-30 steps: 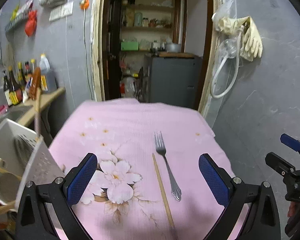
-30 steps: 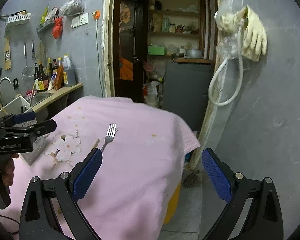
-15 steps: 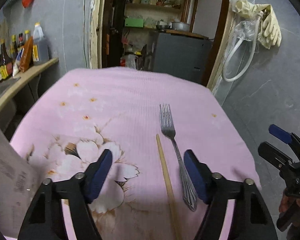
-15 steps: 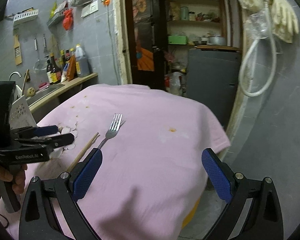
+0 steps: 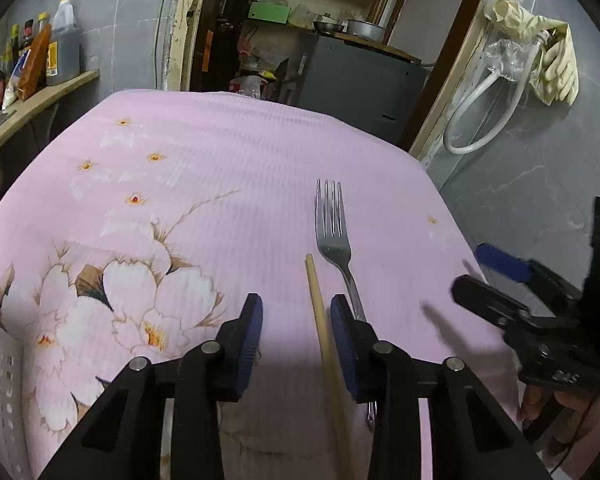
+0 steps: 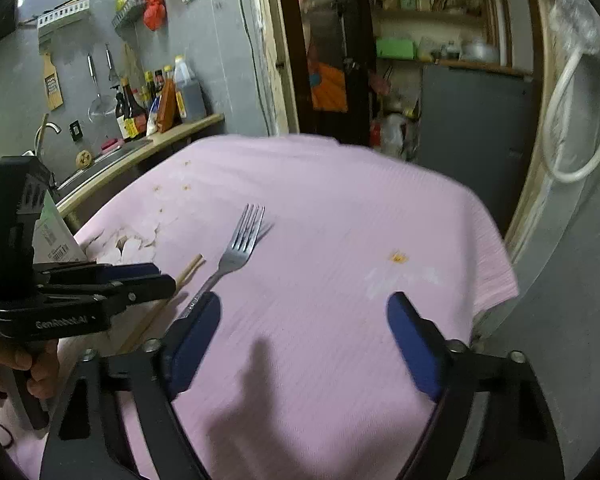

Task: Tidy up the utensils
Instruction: 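Grasp the wooden chopstick with the left tool while the right tool grasps the silver fork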

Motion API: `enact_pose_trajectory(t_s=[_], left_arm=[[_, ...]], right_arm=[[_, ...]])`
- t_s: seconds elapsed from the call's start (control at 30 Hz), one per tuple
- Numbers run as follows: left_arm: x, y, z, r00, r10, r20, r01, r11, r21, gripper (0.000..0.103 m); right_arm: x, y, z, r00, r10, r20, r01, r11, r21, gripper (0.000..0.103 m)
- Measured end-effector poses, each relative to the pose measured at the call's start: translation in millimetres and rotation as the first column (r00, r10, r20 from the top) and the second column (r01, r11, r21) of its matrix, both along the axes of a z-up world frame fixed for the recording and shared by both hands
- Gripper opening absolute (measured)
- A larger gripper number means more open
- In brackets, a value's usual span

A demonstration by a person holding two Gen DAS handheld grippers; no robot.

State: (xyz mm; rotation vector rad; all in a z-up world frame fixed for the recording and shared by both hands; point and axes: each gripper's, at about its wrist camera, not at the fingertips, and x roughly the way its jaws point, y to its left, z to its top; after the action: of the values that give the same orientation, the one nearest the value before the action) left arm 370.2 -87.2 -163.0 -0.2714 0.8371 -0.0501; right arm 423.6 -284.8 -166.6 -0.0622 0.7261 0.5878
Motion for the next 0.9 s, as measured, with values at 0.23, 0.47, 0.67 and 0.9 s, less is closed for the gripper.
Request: enact_pose_trajectory(t_s=[0.23, 0.47, 0.67, 0.9], left_arm=[[11, -3, 1, 0.999, -0.049, -0.012, 0.049, 0.999, -0.003, 0.022], [26, -8, 0, 0.996, -0.077, -0.047, 0.079, 0.995, 0.053, 0.009], [32, -9, 1, 0.994, -0.090, -0.056, 0.094, 0.993, 0.074, 0.007], [33, 2, 2, 0.998, -0.028, -0.058, 0.030, 0.998, 0.046, 0.006]], right_arm=[[28, 18, -18, 0.990, 0.100, -0.100, -0.100, 0.995, 0.002, 0.055], [47, 40, -22, 0.973, 0.184, -0.138, -0.186, 0.983, -0.004, 0.048], [70, 48, -20, 0.958, 0.221, -0.184, -0.217, 0.975, 0.043, 0.041], [90, 71, -22, 0.932, 0.280, -0.231, -0.266, 0.960, 0.091, 0.033]])
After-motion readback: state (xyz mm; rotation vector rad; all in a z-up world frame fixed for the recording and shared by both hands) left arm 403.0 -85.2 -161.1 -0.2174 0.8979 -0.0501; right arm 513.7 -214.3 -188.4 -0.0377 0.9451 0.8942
